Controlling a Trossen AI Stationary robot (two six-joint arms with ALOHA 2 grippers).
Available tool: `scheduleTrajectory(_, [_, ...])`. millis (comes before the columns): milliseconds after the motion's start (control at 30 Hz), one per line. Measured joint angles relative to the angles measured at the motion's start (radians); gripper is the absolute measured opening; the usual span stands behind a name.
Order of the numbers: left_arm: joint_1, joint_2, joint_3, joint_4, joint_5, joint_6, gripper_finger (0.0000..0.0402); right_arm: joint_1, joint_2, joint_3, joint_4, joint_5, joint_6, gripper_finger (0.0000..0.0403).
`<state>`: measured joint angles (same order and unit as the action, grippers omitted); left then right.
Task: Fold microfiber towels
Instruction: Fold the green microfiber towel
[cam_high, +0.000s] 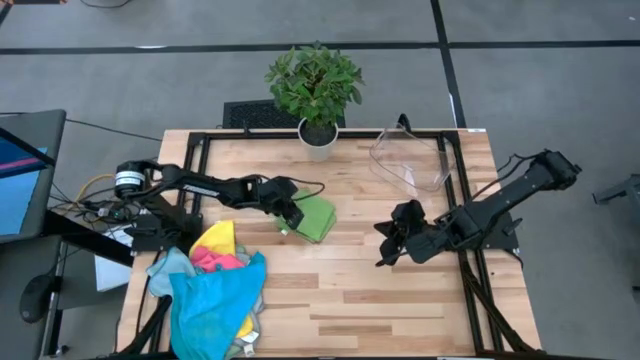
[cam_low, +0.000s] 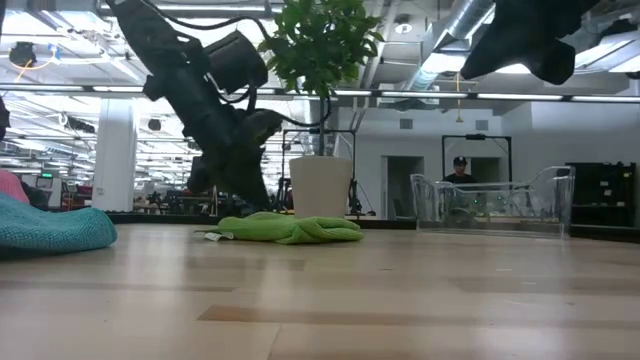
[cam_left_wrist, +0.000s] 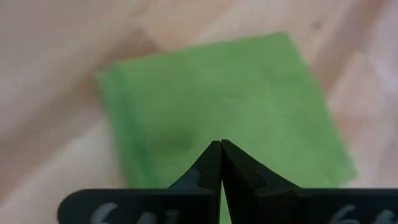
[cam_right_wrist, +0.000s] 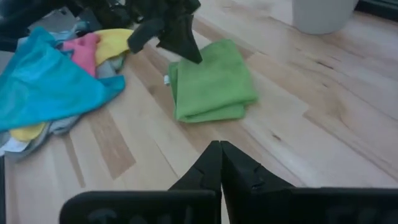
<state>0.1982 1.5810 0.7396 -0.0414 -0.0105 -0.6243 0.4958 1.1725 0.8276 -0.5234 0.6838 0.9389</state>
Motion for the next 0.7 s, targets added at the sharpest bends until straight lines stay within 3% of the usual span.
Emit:
scheduleTrajectory(200, [0.106, -0.066, 0.004, -0.158, -0.057, -0.001, 0.0, -0.033, -0.002, 0.0, -0.021, 0.0, -0.031, 0.0013])
scheduleTrajectory(333, [0.153, -0.16, 0.004, -0.241, -0.15, 0.004, 0.0, -0.047, -0.002, 0.0, -0.024, 0.0, -0.055, 0.0021])
scheduleTrajectory(433, [0.143, -0.24, 0.004, -0.22, -0.169, 0.046, 0.0, -0.054, -0.002, 0.0, -0.027, 0.0, -0.057, 0.0027])
scheduleTrajectory(500, [0.121, -0.265, 0.004, -0.163, -0.129, 0.089, 0.0, -0.054, -0.002, 0.0, -0.029, 0.0, -0.057, 0.0025])
scheduleTrajectory(600, [0.074, -0.257, 0.005, -0.113, -0.083, 0.113, 0.0, -0.053, -0.002, 0.0, -0.031, -0.001, -0.057, 0.0017])
scheduleTrajectory(700, [0.032, -0.203, 0.004, -0.11, -0.108, 0.116, 0.0, -0.053, -0.002, 0.0, -0.03, -0.001, -0.057, 0.0014])
